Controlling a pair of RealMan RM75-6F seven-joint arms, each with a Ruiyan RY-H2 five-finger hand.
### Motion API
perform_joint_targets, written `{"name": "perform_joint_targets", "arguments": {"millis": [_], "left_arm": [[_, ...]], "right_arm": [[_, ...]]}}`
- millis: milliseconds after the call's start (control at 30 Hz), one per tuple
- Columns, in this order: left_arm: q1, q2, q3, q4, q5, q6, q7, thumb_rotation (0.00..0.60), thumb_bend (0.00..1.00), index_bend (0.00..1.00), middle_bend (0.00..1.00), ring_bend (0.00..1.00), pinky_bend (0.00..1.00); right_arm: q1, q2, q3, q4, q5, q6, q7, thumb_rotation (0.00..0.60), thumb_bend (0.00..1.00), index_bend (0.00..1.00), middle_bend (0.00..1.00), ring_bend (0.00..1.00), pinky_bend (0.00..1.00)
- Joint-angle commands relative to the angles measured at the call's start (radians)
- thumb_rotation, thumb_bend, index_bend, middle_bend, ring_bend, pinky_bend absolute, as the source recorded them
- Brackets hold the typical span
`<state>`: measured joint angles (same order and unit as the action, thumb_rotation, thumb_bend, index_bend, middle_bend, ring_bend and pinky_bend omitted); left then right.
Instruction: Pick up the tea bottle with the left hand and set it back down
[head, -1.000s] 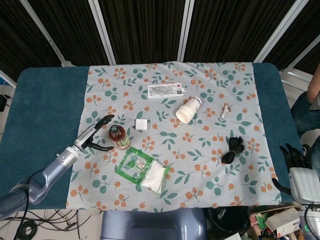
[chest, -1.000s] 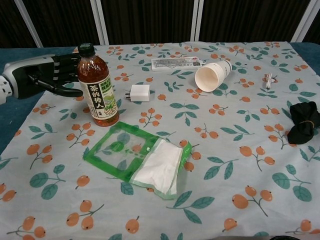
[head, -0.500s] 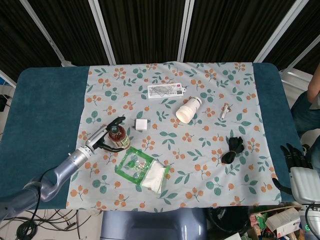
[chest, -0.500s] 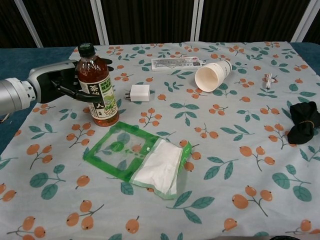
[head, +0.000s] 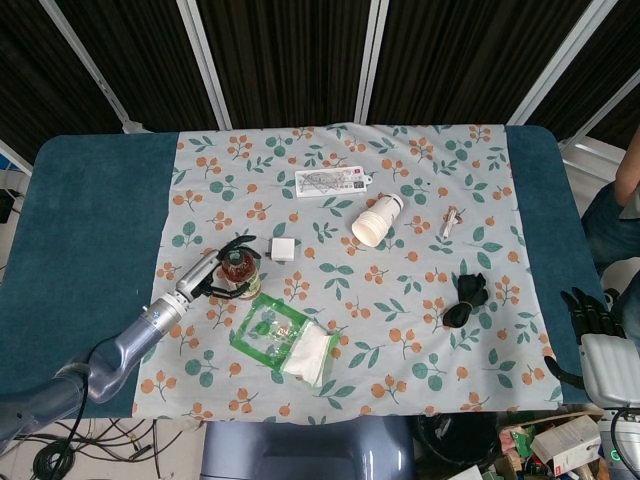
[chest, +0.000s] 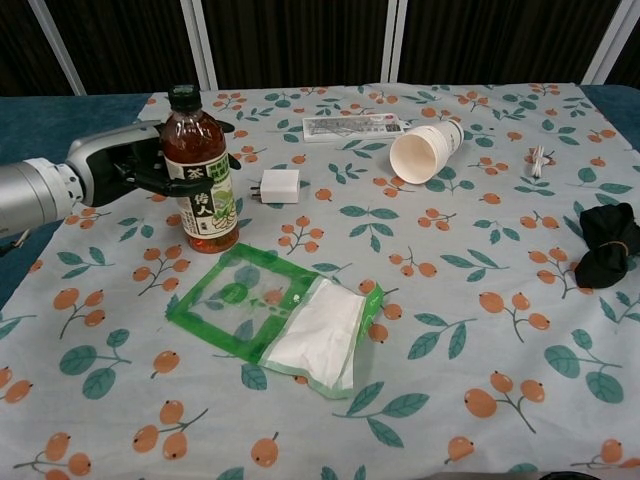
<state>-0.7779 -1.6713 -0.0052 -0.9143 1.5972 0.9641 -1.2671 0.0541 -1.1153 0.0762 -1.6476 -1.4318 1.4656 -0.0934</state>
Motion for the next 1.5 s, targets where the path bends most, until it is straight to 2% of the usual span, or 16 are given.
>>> {"name": "perform_joint_targets", "arguments": {"millis": [33,167,267,300,400,567,700,800,867,900,1000,1100,1233,1300,1433,1500], "left_arm": [[-0.01,0.051,-0.014,-0.075,-0.008,0.008,0.057,0.6,0.58,0.21,0.31,0.31,0.45],[-0.025,0.116,-0.039,-0.163,-0.019,0.009,0.118,0.6,0.58,0.26,0.33,0.31,0.45],[-0.042,0.178,-0.069,-0.247,-0.04,-0.003,0.175,0.6,0.58,0.27,0.33,0.31,0.45],[-0.058,0.222,-0.105,-0.3,-0.048,0.012,0.224,0.6,0.58,0.27,0.33,0.31,0.45],[-0.072,0.302,-0.155,-0.429,-0.097,0.001,0.396,0.6,0.58,0.27,0.33,0.31,0.45],[-0.076,0.326,-0.192,-0.504,-0.141,0.031,0.696,0.6,0.58,0.27,0.33,0.31,0.45],[-0.069,0.298,-0.194,-0.491,-0.122,0.101,0.914,0.6,0.58,0.27,0.33,0.31,0.45],[-0.063,0.256,-0.178,-0.434,-0.064,0.175,1.075,0.6,0.58,0.28,0.33,0.31,0.45],[-0.056,0.22,-0.145,-0.362,0.018,0.245,1.206,0.6,0.58,0.29,0.33,0.31,0.45],[-0.068,0.187,-0.092,-0.24,0.166,0.32,1.419,0.6,0.58,0.29,0.33,0.31,0.45],[-0.067,0.13,-0.071,-0.143,0.224,0.373,1.491,0.6,0.58,0.29,0.33,0.31,0.45],[-0.063,0.104,-0.064,-0.122,0.221,0.378,1.475,0.6,0.58,0.29,0.33,0.31,0.46],[-0.051,0.092,-0.077,-0.178,0.145,0.338,1.354,0.6,0.58,0.29,0.33,0.31,0.46],[-0.043,0.1,-0.091,-0.254,0.079,0.297,1.238,0.6,0.58,0.28,0.33,0.31,0.46],[-0.045,0.173,-0.168,-0.519,-0.116,0.157,0.891,0.6,0.58,0.28,0.33,0.31,0.47],[-0.053,0.271,-0.228,-0.7,-0.227,0.045,0.647,0.6,0.58,0.28,0.33,0.31,0.47]], "right_arm": [[0.0,0.0,0.0,0.0,0.0,0.001,0.0,0.6,0.13,0.0,0.03,0.06,0.15],[-0.001,0.0,0.0,-0.001,0.003,-0.001,0.003,0.6,0.13,0.0,0.03,0.06,0.15],[0.0,0.0,0.0,-0.003,0.003,-0.002,0.003,0.6,0.13,0.0,0.03,0.06,0.15],[0.0,0.0,-0.001,-0.005,0.001,-0.002,0.002,0.6,0.13,0.0,0.03,0.06,0.15],[-0.001,0.0,-0.003,-0.009,0.001,-0.002,-0.002,0.6,0.13,0.0,0.03,0.06,0.15],[-0.001,0.001,-0.004,-0.013,0.005,-0.007,-0.005,0.6,0.13,0.0,0.03,0.06,0.15],[-0.001,0.002,-0.004,-0.017,0.008,-0.009,-0.005,0.6,0.13,0.0,0.03,0.06,0.15],[-0.001,0.002,-0.004,-0.018,0.009,-0.009,-0.007,0.6,0.13,0.0,0.03,0.06,0.15],[-0.001,0.003,-0.004,-0.019,0.012,-0.01,-0.008,0.6,0.13,0.0,0.03,0.06,0.15],[-0.001,0.003,-0.003,-0.019,0.014,-0.011,-0.009,0.6,0.13,0.0,0.03,0.06,0.15],[-0.001,0.003,-0.002,-0.019,0.016,-0.012,-0.01,0.6,0.13,0.0,0.03,0.06,0.15],[-0.001,0.003,-0.002,-0.019,0.018,-0.013,-0.009,0.6,0.13,0.0,0.03,0.06,0.15],[-0.001,0.004,-0.002,-0.018,0.019,-0.014,-0.005,0.6,0.13,0.0,0.03,0.06,0.15],[-0.001,0.005,-0.002,-0.018,0.019,-0.015,-0.003,0.6,0.13,0.0,0.03,0.06,0.15],[0.0,0.005,-0.002,-0.017,0.019,-0.017,-0.001,0.6,0.13,0.0,0.03,0.06,0.15],[0.0,0.005,-0.002,-0.017,0.019,-0.017,-0.001,0.6,0.13,0.0,0.03,0.06,0.15]]}}
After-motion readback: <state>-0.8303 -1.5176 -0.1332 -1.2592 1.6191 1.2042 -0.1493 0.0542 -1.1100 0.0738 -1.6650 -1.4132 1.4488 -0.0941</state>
